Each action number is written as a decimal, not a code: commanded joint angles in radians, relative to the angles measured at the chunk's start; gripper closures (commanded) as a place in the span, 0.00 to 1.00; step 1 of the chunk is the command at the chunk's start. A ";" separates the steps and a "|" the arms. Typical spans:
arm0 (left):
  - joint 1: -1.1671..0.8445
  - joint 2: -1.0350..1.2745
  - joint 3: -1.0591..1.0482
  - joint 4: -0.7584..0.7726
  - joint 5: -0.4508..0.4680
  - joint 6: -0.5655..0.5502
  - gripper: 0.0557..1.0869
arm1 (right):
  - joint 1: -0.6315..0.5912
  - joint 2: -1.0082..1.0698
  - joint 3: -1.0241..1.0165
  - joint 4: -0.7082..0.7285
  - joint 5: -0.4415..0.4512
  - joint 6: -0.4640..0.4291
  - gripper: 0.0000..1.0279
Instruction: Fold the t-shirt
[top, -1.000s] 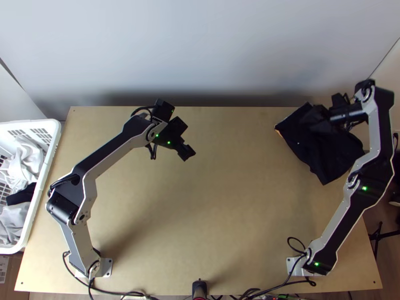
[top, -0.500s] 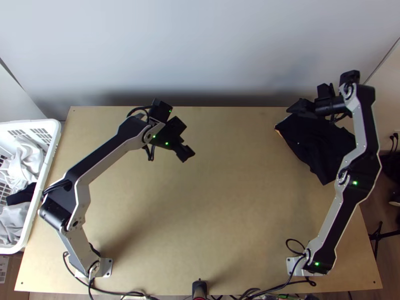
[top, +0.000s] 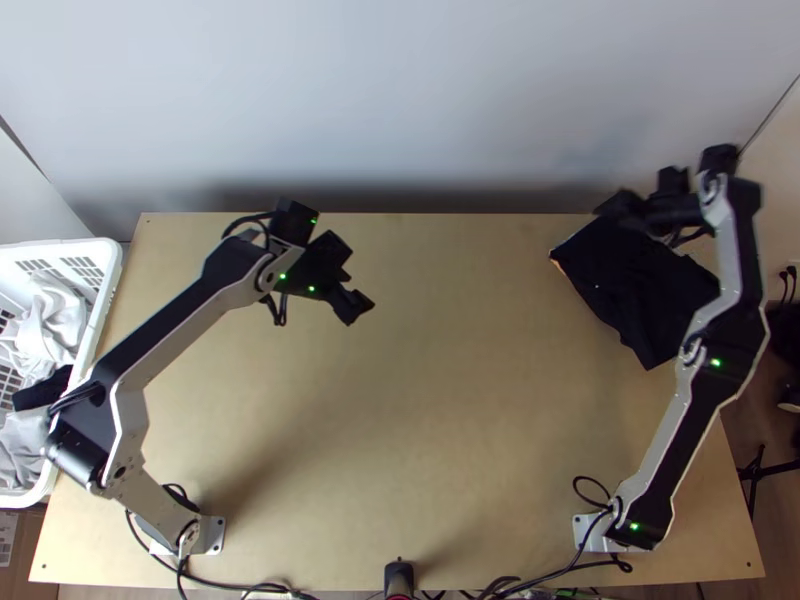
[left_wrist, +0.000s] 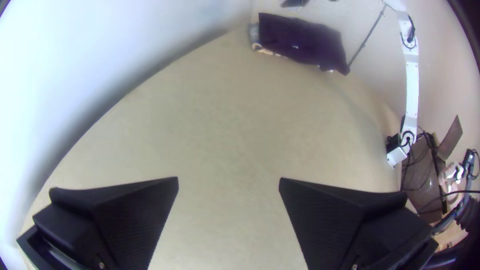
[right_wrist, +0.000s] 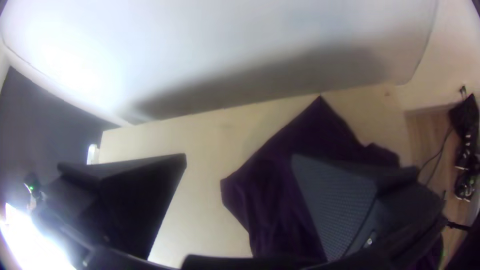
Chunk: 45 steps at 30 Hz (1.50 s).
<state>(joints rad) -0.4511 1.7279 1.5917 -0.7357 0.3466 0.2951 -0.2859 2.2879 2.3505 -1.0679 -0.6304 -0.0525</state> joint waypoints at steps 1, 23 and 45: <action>0.054 -0.146 -0.068 0.107 -0.041 -0.025 0.05 | -0.019 -0.294 -0.046 0.040 0.110 -0.046 0.05; 0.489 -1.042 -0.840 0.552 -0.155 -0.131 0.05 | 0.237 -1.432 -1.232 0.626 0.520 0.003 0.05; 0.560 -1.398 -1.342 0.828 -0.156 -0.221 0.05 | 0.263 -1.739 -1.918 1.040 0.620 -0.012 0.05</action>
<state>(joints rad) 0.0898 0.4065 0.3702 -0.0071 0.1902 0.1310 -0.0311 0.6666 0.6258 -0.1143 -0.0242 -0.0029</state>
